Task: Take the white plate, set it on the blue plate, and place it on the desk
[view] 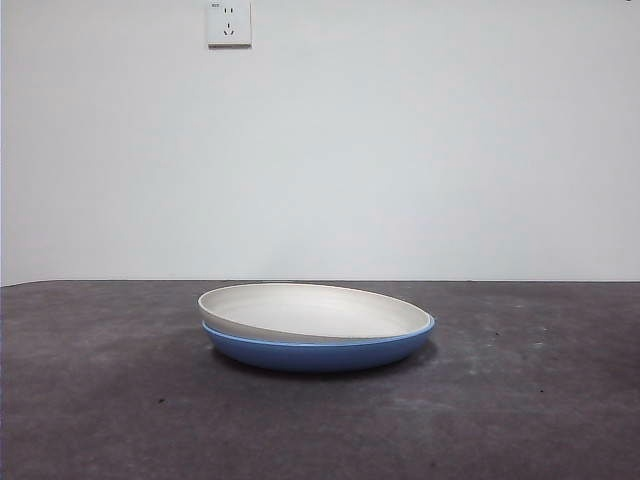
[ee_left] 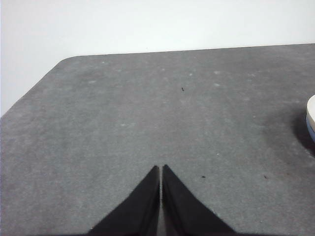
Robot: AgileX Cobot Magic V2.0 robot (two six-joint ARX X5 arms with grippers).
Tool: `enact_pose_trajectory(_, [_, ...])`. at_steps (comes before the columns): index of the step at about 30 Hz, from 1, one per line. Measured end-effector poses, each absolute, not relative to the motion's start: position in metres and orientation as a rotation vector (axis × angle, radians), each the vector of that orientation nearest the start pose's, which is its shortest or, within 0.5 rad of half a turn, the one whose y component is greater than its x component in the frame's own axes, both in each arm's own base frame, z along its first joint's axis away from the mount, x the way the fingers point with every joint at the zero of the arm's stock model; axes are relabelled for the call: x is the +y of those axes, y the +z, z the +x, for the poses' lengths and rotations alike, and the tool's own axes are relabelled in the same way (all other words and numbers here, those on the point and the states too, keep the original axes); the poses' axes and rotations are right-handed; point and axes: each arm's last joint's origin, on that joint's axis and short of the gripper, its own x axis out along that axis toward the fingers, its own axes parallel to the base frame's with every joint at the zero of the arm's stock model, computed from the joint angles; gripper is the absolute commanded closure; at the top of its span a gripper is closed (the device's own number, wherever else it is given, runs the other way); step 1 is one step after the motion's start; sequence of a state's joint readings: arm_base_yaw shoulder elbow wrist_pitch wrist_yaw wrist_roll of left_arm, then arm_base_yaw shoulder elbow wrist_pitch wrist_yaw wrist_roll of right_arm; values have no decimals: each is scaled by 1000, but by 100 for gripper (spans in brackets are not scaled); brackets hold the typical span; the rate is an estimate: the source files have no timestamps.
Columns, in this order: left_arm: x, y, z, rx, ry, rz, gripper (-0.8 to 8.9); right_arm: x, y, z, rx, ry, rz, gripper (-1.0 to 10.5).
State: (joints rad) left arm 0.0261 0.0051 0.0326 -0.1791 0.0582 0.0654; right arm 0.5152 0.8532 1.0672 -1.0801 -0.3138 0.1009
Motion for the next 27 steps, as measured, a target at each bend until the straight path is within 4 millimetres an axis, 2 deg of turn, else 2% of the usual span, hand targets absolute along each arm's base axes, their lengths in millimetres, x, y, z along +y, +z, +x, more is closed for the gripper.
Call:
enact_pose_trajectory(18, [1, 157, 95, 151, -37, 59, 805, 74, 341, 113, 913, 730, -9, 939])
enact_pose_trajectory(21, [1, 157, 95, 151, -37, 59, 805, 69, 346, 115, 818, 701, -53, 939])
enact_pose_trajectory(24, [1, 157, 95, 151, -37, 59, 805, 59, 352, 117, 635, 658, -42, 939])
enact_pose_trajectory(27, [1, 157, 95, 151, -37, 59, 805, 48, 347, 114, 465, 603, -2, 939])
